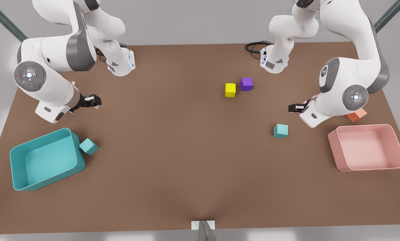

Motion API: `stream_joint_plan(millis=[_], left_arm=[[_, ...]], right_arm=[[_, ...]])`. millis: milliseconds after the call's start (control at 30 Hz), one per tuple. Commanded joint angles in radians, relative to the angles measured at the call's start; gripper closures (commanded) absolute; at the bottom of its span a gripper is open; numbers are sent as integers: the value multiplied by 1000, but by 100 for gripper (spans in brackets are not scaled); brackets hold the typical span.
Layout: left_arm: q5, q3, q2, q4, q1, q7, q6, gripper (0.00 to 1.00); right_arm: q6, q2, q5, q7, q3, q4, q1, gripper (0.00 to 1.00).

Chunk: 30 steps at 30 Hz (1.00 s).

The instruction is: Stack the two blue cubes on top of each other

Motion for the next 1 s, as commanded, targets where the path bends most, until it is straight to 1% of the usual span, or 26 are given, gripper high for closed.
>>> stream_joint_plan(millis=[0, 67, 100, 133, 167, 200, 233, 267, 333, 400, 433, 533, 600, 633, 700, 733, 800, 833, 867, 900, 933, 967], left_arm=[[-19, -2, 0, 1, 3, -1, -48, 0], [-26, -7, 15, 0, -5, 0, -47, 0], [-26, -13, 15, 0, -2, 0, -47, 0], [-24, -13, 13, 0, 5, 0, -45, 0], [-23, -13, 17, -2, 5, 0, -42, 0], [-23, -13, 17, -3, 6, 0, -41, 0], [-23, -13, 17, -3, 11, 1, -41, 0], [-23, -13, 17, -3, 11, 7, -41, 0], [-24, -13, 17, -3, 11, 7, -42, 0], [-23, -13, 17, -5, 11, 7, -42, 0], [-24, -13, 17, -5, 9, 7, -41, 0], [-24, -13, 17, -5, 9, 7, -41, 0], [-23, -13, 17, -5, 9, 7, -41, 0], [-24, -13, 17, -5, 9, 7, -41, 0], [-23, -13, 17, -5, 9, 7, -41, 0], [-23, -13, 17, -5, 9, 7, -41, 0], [-24, -13, 17, -5, 9, 7, -41, 0], [-23, -13, 17, -5, 9, 7, -41, 0], [-23, -13, 17, -5, 9, 7, -42, 0], [-24, -13, 17, -5, 9, 7, -42, 0], [-24, -13, 15, -5, 9, 7, -44, 0], [-24, -13, 15, -5, 9, 7, -44, 0]], right_arm=[[8, 0, 0, -10, 0, 1, 0, 0], [9, 8, 0, -22, 0, 4, -1, 0], [14, 23, -3, -126, 0, -2, -3, 0], [40, 68, -12, -429, 0, -4, -31, 0], [101, 125, -78, -658, 3, -5, -37, 0], [152, 165, -90, -800, 0, -28, -67, 0], [158, 163, -119, -817, 6, -38, -61, 0], [207, 163, -112, -857, 8, -106, -103, 0], [247, 163, -98, -866, 8, -182, -146, 0], [281, 159, -38, -867, 8, -260, -212, 0], [278, 172, -29, -855, 8, -258, -224, 0], [268, 165, -32, -777, 9, -237, -212, 0], [389, 128, -26, -788, 8, -336, -221, 0], [389, 105, -27, -777, 8, -360, -216, 0], [362, 106, -30, -723, 11, -338, -204, 0], [253, 125, -36, -670, 11, -249, -179, 0], [176, 175, -47, -637, 11, -140, -170, 0], [214, 166, -46, -631, 9, -153, -153, 0], [282, 143, -35, -643, 8, -203, -153, 0], [371, 71, -33, -642, 8, -307, -147, 0], [354, 77, -44, -636, 8, -283, -149, 0], [279, 88, -44, -628, 6, -216, -135, 0]])
